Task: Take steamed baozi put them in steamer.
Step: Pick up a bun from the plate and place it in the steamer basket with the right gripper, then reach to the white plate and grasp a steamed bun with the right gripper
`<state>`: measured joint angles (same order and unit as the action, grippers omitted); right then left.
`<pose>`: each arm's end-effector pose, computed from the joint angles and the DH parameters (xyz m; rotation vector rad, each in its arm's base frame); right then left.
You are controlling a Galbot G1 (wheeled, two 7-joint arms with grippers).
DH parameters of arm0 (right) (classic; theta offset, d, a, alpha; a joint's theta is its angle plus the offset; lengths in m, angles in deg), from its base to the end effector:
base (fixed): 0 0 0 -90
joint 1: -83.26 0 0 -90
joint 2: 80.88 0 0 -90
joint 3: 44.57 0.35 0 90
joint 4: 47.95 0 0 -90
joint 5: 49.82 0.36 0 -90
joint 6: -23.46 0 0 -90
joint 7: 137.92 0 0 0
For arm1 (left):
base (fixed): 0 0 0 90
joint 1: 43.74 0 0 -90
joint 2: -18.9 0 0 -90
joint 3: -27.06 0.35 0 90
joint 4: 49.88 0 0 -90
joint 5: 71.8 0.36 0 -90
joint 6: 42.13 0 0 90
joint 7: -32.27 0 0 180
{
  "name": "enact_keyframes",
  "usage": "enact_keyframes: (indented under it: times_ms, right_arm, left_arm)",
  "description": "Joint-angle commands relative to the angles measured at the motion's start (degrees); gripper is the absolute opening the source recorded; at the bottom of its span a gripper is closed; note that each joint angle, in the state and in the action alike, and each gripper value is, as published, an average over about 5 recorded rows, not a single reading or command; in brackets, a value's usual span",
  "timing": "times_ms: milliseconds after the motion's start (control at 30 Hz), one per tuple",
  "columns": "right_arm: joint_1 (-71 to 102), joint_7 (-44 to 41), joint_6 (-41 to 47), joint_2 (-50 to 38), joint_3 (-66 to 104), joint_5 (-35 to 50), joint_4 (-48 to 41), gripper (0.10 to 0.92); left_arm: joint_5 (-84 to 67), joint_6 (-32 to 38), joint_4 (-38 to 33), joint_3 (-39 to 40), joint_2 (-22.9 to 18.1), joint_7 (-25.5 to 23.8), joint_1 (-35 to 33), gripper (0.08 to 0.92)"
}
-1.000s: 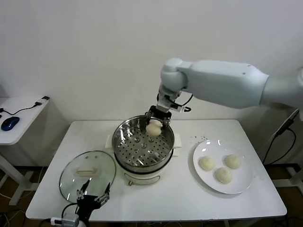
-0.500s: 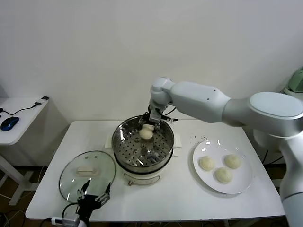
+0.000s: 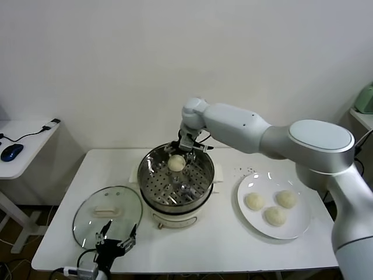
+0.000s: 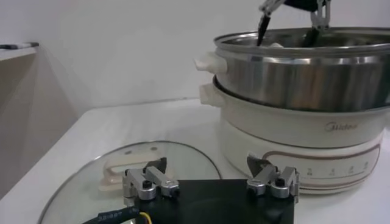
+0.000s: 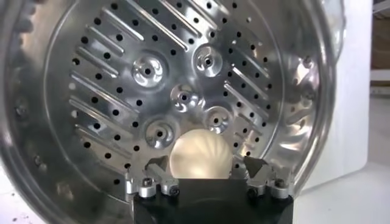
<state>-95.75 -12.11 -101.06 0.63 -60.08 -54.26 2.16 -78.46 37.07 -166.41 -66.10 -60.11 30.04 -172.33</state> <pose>0.6124 0.1775 -0.0845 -2.0285 0.5467 -2.2496 0.1376 0.0535 -0.3431 -0.1059 -2.7408 -0.1005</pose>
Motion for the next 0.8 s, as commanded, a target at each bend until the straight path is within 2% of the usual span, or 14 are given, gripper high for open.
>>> enact_keyframes:
  times_ms: [33,167,267,467,567,667,800]
  right_arm:
    - [-11.38,-4.03,0.85,-6.97,-4.43,17.78,6.29,0.823]
    - [-21.88,-7.32,10.44,-16.07,-14.94,37.25,11.99,0.823]
    - [-28.55,-7.88,22.36,-25.03,-24.03,45.23,17.52,0.823]
    - [-33.84,-3.81,38.25,-43.48,-37.46,43.51,29.84,0.823]
    - [-31.36,0.09,44.8,-49.87,-40.83,42.23,36.92,0.823]
    - [-24.53,3.46,49.6,-53.03,-38.01,41.28,41.28,0.823]
    - [-13.29,6.18,52.94,-52.49,-30.02,38.81,40.62,0.823]
  left_arm:
    - [0.11,-0.09,-0.14,0.17,-0.09,-0.06,-0.19,0.823]
    - [0.22,-0.14,-0.33,0.24,-0.16,-0.1,-0.44,0.823]
    - [0.27,-0.17,-0.42,0.27,-0.17,-0.13,-0.51,0.823]
    - [0.15,-0.11,-0.36,0.16,0.14,-0.16,-0.18,0.823]
    - [-0.03,0.0,-0.24,0.05,0.35,-0.16,0.01,0.823]
    - [-0.11,0.09,0.05,0.04,0.44,-0.16,0.24,0.823]
    - [-0.11,0.12,0.3,0.06,0.34,-0.15,0.37,0.823]
